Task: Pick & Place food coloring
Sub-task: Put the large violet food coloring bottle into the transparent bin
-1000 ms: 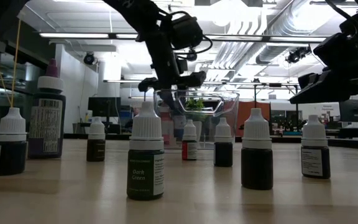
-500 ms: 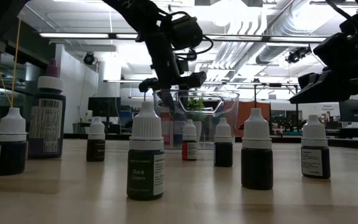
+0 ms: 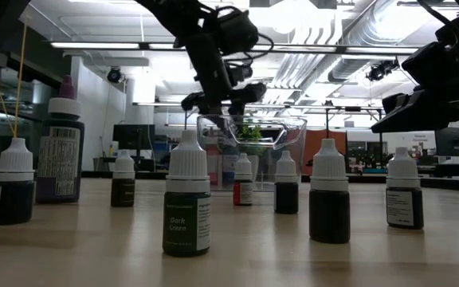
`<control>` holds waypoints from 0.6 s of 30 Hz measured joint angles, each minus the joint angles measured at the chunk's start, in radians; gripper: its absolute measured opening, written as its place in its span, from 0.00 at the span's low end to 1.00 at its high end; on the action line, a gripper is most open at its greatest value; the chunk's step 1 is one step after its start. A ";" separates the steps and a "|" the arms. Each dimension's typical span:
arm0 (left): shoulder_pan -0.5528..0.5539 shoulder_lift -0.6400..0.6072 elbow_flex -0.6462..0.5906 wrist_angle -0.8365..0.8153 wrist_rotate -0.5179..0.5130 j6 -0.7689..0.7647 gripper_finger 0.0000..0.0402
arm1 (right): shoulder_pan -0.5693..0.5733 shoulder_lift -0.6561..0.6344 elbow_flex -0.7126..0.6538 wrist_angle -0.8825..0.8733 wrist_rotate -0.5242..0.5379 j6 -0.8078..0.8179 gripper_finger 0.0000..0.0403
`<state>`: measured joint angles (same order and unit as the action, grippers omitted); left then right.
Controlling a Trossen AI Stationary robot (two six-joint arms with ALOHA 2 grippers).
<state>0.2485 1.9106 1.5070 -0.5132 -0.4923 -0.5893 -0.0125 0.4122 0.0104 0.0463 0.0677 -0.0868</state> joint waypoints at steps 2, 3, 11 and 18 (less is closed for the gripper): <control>0.000 -0.013 0.001 -0.004 -0.003 0.019 0.43 | 0.000 0.000 0.000 0.000 0.000 0.000 0.00; 0.000 -0.013 0.012 -0.007 -0.009 0.025 0.43 | 0.000 0.000 0.000 0.000 0.000 0.000 0.00; -0.032 -0.013 0.201 -0.146 -0.023 0.146 0.43 | 0.000 0.000 0.000 0.001 0.000 0.000 0.00; -0.088 -0.013 0.402 -0.314 -0.021 0.245 0.43 | 0.000 0.000 0.000 0.000 0.000 0.000 0.00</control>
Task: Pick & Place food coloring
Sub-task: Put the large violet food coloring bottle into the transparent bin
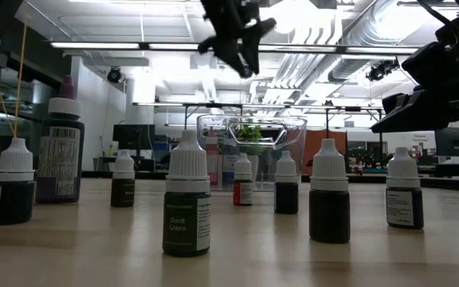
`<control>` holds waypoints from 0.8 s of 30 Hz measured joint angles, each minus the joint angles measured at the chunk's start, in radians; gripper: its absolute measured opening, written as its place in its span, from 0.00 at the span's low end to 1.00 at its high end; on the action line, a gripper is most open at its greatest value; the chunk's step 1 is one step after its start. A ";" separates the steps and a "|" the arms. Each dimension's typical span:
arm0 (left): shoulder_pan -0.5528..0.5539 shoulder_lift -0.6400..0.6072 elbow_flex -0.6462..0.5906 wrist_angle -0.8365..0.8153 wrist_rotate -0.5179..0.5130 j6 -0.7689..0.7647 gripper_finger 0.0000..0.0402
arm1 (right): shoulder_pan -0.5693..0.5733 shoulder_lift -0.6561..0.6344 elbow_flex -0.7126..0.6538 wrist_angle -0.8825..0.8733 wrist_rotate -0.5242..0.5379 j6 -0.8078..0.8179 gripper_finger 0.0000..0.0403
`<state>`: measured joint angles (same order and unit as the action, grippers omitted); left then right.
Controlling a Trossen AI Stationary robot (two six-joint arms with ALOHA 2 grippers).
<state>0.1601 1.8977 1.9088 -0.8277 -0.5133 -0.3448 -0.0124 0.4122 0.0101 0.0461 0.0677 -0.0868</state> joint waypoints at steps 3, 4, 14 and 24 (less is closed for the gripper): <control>-0.036 0.000 0.062 -0.061 0.007 0.037 0.43 | 0.000 0.000 0.000 0.000 0.000 0.000 0.00; -0.050 0.000 0.078 -0.082 0.008 0.049 0.43 | 0.000 0.000 0.000 0.000 0.000 0.000 0.00; -0.177 -0.008 0.139 -0.302 0.053 0.109 0.43 | 0.000 0.000 0.000 0.000 0.000 0.000 0.00; -0.303 -0.168 -0.033 -0.368 0.097 0.095 0.43 | 0.000 0.000 0.000 -0.001 0.000 0.000 0.00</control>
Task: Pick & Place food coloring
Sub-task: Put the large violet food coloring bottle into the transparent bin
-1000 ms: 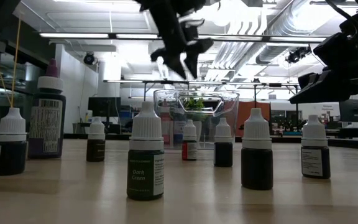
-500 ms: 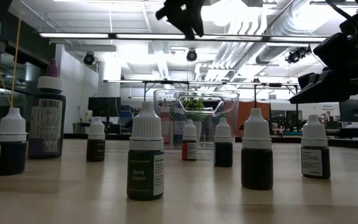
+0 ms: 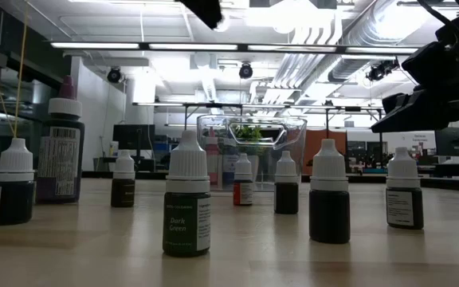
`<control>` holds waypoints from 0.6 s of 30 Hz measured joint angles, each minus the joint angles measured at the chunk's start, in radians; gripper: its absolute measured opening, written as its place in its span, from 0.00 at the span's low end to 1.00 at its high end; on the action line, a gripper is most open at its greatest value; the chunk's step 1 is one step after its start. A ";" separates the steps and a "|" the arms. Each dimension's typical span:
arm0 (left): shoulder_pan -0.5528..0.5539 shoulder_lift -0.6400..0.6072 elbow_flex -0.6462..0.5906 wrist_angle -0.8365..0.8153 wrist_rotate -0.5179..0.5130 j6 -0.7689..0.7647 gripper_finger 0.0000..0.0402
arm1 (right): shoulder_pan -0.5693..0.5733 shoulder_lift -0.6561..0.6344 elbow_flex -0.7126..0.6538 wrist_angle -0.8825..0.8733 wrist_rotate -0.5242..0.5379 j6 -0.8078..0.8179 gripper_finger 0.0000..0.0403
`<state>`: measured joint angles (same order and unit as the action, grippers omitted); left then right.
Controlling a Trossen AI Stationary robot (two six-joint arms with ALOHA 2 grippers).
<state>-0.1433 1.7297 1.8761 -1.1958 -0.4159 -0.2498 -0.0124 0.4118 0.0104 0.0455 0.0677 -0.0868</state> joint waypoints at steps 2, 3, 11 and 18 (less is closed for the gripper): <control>-0.016 -0.060 -0.080 0.010 0.003 -0.034 0.43 | 0.000 0.000 0.000 0.000 0.000 0.000 0.00; -0.025 -0.086 -0.124 0.006 0.006 -0.056 0.43 | 0.000 0.000 0.000 -0.001 0.000 0.000 0.00; -0.108 -0.333 -0.512 0.101 0.111 -0.234 0.43 | 0.000 0.001 0.000 -0.001 0.000 0.000 0.00; -0.179 -0.480 -0.749 0.190 0.274 -0.247 0.43 | 0.000 -0.001 0.000 0.002 0.000 0.000 0.00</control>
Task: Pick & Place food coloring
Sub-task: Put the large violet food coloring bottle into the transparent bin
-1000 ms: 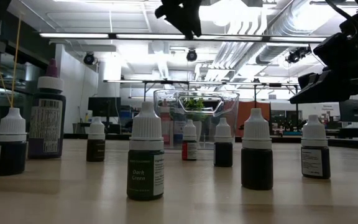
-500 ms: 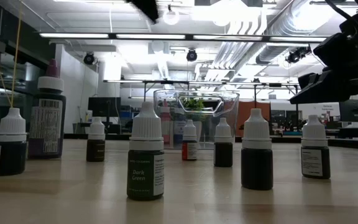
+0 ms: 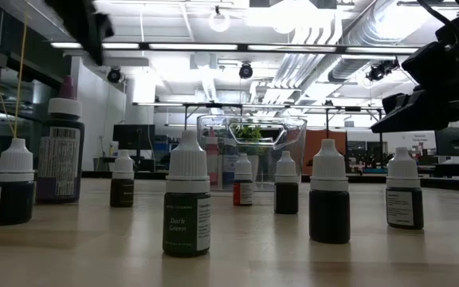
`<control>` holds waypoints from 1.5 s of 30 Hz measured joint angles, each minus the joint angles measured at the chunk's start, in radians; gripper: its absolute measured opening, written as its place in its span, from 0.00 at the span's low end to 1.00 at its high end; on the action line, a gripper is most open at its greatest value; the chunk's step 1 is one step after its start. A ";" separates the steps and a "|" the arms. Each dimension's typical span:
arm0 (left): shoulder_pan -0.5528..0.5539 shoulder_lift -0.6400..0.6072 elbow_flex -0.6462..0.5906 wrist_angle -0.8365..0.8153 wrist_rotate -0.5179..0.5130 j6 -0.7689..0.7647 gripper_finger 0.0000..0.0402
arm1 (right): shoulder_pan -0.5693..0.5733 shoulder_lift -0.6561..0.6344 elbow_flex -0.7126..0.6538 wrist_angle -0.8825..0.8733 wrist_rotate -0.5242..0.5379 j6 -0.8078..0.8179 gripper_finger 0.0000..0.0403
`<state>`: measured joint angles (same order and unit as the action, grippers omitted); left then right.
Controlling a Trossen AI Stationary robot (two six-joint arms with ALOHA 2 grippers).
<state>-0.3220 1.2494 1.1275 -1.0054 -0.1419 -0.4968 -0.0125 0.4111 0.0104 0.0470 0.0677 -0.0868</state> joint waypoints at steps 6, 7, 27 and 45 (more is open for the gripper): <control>-0.053 -0.086 -0.127 0.089 0.091 0.095 0.43 | 0.000 0.000 0.000 0.000 0.000 0.000 0.00; -0.063 -0.098 -0.146 0.115 0.095 0.118 0.43 | 0.000 0.000 0.000 0.000 0.000 0.000 0.00; -0.158 -0.184 -0.371 0.409 0.017 0.289 0.43 | 0.000 0.000 0.000 -0.001 0.000 0.000 0.00; -0.156 -0.165 -0.447 0.544 0.023 0.331 0.48 | 0.000 0.000 0.000 0.001 0.000 0.000 0.00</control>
<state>-0.4782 1.0847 0.6809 -0.4609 -0.1188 -0.1653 -0.0124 0.4110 0.0105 0.0479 0.0677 -0.0868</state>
